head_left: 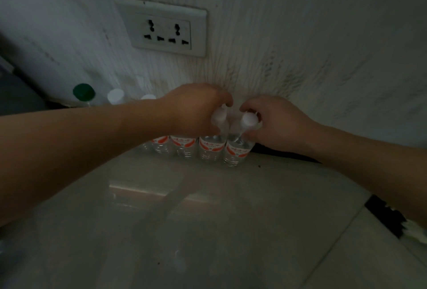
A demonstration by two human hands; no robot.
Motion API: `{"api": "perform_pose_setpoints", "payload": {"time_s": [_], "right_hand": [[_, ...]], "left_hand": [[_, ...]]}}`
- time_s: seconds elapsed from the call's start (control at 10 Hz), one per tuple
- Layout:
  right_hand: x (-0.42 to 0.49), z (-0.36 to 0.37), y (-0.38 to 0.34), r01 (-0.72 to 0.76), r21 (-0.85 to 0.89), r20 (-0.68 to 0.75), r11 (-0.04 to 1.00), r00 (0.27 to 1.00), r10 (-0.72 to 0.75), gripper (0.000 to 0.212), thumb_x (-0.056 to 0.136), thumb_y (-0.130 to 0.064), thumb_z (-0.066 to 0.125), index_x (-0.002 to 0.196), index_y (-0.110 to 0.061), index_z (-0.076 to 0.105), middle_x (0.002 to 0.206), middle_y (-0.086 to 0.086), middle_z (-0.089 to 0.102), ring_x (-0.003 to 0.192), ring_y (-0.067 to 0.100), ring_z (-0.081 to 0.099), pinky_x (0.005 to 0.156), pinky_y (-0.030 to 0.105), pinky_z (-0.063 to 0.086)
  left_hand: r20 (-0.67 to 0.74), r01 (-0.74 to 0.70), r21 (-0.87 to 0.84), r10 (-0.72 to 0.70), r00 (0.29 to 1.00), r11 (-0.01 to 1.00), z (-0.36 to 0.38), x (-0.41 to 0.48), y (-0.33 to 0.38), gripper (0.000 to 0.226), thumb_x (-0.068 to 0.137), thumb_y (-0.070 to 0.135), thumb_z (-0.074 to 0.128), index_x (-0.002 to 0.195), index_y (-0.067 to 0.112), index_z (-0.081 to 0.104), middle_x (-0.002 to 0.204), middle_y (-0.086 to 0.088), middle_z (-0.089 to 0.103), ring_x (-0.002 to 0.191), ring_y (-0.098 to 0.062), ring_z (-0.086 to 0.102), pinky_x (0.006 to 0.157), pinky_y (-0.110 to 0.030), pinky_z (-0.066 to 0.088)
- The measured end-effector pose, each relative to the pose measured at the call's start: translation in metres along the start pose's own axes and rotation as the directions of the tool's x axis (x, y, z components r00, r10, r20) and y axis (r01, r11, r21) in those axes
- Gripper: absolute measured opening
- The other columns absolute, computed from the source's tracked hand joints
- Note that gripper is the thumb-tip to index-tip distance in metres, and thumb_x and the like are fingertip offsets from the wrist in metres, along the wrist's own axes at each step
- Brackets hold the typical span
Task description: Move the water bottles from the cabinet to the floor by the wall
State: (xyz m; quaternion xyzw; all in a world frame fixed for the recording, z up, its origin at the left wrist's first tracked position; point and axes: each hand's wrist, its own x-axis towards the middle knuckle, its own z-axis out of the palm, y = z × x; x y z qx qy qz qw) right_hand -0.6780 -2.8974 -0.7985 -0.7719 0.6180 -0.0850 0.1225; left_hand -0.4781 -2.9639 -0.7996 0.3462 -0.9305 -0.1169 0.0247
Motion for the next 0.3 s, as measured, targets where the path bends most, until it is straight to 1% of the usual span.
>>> {"api": "perform_pose_setpoints", "payload": {"time_s": [0.1,0.2,0.3], "right_hand": [[0.001,0.001,0.001,-0.010,0.025,0.016,1.000,1.000,0.009,0.060,0.068,-0.040,0.080,0.120,-0.016,0.061,0.112,0.003,0.064,0.099,0.017,0.058,0.080,0.027,0.043],[-0.001,0.001,0.002,0.001,0.050,-0.011,0.999,1.000,0.000,0.061,0.070,-0.042,0.079,0.121,-0.016,0.061,0.113,0.002,0.063,0.100,0.017,0.059,0.085,0.031,0.046],[-0.005,0.003,0.002,-0.017,0.069,-0.015,0.997,1.000,0.018,0.061,0.073,-0.047,0.076,0.123,-0.017,0.059,0.113,0.001,0.061,0.102,0.016,0.057,0.086,0.029,0.044]], "left_hand": [[-0.001,0.002,-0.018,-0.002,1.000,1.000,0.001,-0.001,0.000,0.066,0.074,0.044,0.077,0.133,0.027,0.051,0.118,0.005,0.060,0.104,-0.016,0.058,0.083,-0.033,0.047],[-0.036,0.020,-0.055,-0.022,0.999,0.998,0.004,-0.004,0.000,0.069,0.074,0.053,0.072,0.134,0.027,0.048,0.120,0.006,0.060,0.104,-0.015,0.058,0.084,-0.033,0.048],[-0.063,0.067,-0.084,-0.073,0.995,0.994,0.007,-0.011,0.000,0.073,0.076,0.055,0.070,0.138,0.027,0.043,0.129,0.006,0.055,0.113,-0.017,0.055,0.090,-0.037,0.049]]}}
